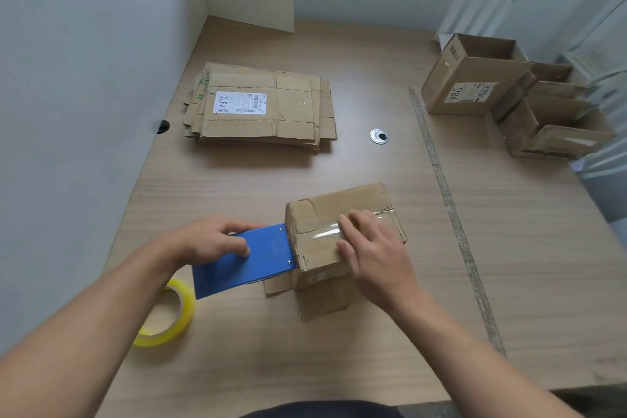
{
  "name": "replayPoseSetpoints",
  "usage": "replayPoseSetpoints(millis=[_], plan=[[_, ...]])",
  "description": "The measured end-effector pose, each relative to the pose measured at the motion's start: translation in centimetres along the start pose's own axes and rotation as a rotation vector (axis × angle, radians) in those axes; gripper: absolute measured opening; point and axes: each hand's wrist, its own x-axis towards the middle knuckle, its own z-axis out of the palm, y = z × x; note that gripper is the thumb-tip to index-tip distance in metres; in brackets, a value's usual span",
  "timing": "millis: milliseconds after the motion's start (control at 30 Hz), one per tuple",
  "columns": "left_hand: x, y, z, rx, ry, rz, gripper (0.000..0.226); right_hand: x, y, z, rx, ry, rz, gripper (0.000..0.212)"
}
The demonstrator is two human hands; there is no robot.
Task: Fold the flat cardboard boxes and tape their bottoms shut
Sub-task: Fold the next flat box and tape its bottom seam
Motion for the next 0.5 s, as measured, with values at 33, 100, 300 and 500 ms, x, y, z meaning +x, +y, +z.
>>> replayPoseSetpoints(millis=[33, 100, 300, 500], plan=[[0.1, 0.0, 0.2, -0.010, 0.001, 0.001, 0.050, -0.6, 0.1, 0.2, 0.003, -0.054, 0.034, 0.051], [0.1, -0.1, 0.5, -0.029, 0.004, 0.007, 0.048, -1.3, 0.3, 0.2, 0.008, -0.136, 0.078, 0.061], [0.4, -0.2, 1.4, -0.048, -0.004, 0.043, 0.047, -0.5, -2.0, 0.0, -0.054, -0.268, 0.076, 0.068], [0.3, -0.6, 2.2, -0.069, 0.041, 0.027, 0.047, -0.8, -3.1, 0.7, -0.036, -0.255, 0.015, 0.064]])
